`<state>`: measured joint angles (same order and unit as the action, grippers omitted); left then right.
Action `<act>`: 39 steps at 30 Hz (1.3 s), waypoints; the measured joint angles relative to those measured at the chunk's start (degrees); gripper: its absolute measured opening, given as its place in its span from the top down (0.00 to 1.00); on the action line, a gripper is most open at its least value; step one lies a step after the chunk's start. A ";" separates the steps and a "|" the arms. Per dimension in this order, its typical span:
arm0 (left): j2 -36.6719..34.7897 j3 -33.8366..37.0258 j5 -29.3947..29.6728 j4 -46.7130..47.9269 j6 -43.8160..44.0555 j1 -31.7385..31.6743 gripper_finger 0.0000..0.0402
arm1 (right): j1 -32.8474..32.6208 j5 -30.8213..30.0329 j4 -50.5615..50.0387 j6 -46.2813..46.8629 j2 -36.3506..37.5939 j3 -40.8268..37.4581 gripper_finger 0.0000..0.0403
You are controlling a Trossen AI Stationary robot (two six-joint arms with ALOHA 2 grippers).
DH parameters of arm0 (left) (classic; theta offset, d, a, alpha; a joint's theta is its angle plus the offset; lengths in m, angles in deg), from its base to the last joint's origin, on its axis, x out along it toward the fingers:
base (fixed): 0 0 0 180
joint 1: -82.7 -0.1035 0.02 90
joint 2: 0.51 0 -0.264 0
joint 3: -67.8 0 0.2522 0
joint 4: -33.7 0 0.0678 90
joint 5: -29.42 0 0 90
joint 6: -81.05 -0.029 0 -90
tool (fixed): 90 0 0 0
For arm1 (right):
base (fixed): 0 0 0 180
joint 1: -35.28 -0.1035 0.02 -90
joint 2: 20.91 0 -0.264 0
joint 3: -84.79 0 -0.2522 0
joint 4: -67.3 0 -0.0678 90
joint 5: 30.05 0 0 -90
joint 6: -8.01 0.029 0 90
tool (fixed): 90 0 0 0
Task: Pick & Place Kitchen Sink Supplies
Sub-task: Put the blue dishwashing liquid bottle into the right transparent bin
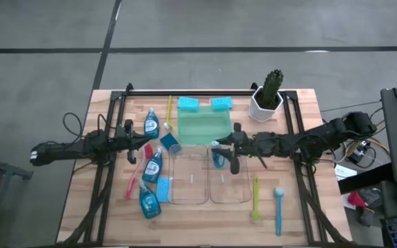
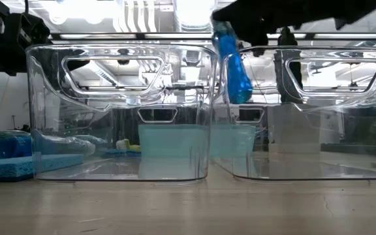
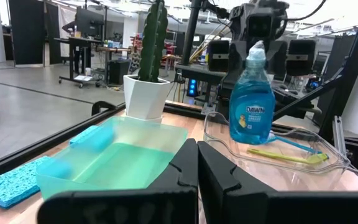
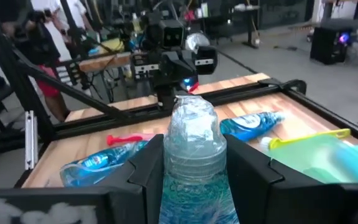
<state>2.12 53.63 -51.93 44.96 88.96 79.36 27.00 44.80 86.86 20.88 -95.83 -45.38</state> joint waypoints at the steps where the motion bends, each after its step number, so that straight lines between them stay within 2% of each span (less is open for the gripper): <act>1: 0.00 -0.02 -0.01 0.00 0.01 -0.01 1.00 | 0.00 0.02 2.06 0.30 0.57 -1.47 0.67; 8: 0.07 -0.01 0.00 0.02 -0.01 -0.01 1.00 | -0.11 0.16 9.17 0.49 2.57 -8.61 0.65; 21: 0.11 0.00 0.02 0.02 0.01 -0.01 1.00 | -0.09 1.72 14.13 -5.69 0.29 -13.80 0.65; 35: 0.11 -0.01 0.01 0.01 0.00 -0.01 1.00 | -0.09 2.17 31.28 -5.55 -12.78 -15.99 0.65; 39: 0.11 0.00 0.00 0.01 -0.01 0.00 1.00 | -0.11 2.06 33.17 -4.11 -16.35 -15.60 0.65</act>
<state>2.23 53.63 -51.93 44.97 88.95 79.36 26.90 46.85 120.03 16.77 -112.17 -60.98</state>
